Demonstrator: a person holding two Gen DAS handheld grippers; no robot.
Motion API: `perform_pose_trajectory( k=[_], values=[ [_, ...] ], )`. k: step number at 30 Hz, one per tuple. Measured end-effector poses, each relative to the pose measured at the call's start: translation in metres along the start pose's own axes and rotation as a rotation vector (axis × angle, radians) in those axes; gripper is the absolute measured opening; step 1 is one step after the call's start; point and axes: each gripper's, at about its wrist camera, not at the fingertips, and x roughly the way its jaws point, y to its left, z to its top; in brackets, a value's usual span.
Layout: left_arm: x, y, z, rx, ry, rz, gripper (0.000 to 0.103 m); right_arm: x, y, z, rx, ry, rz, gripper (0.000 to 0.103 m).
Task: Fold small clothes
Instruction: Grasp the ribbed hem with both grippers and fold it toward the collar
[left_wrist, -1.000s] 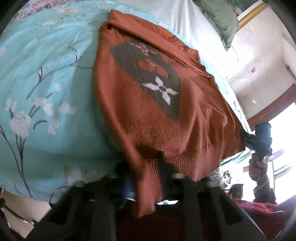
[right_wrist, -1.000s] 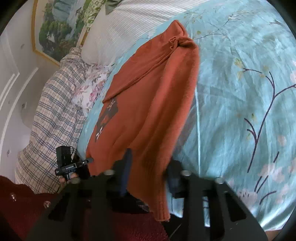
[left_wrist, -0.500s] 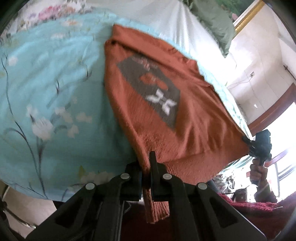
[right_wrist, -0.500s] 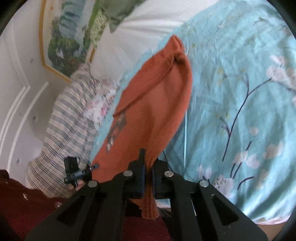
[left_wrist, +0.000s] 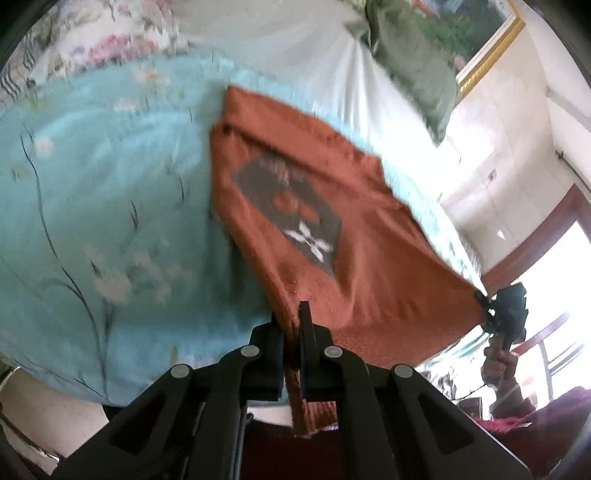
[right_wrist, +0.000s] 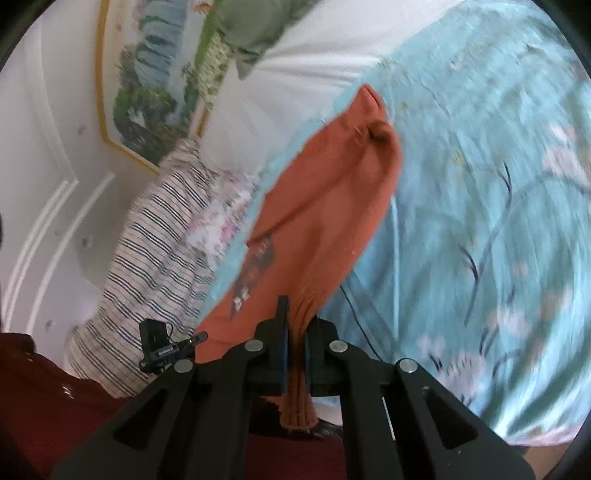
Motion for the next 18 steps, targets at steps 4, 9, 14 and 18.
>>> perform_pose_trajectory(
  k=[4,9,14,18],
  values=[
    [-0.011,-0.012,0.023,0.006,-0.065,-0.011,0.004,0.008,0.008,0.016,-0.008,-0.01,0.033,0.007],
    [-0.011,-0.024,0.066,0.005,-0.175,-0.019,0.004,0.018,0.024,0.053,-0.044,-0.075,0.065,0.007],
    [0.005,-0.021,0.128,-0.016,-0.291,-0.002,0.004,0.043,0.037,0.121,-0.105,-0.171,0.017,0.007],
    [0.04,0.0,0.179,-0.03,-0.296,0.087,0.004,0.085,0.036,0.179,-0.144,-0.17,-0.071,0.007]
  ],
)
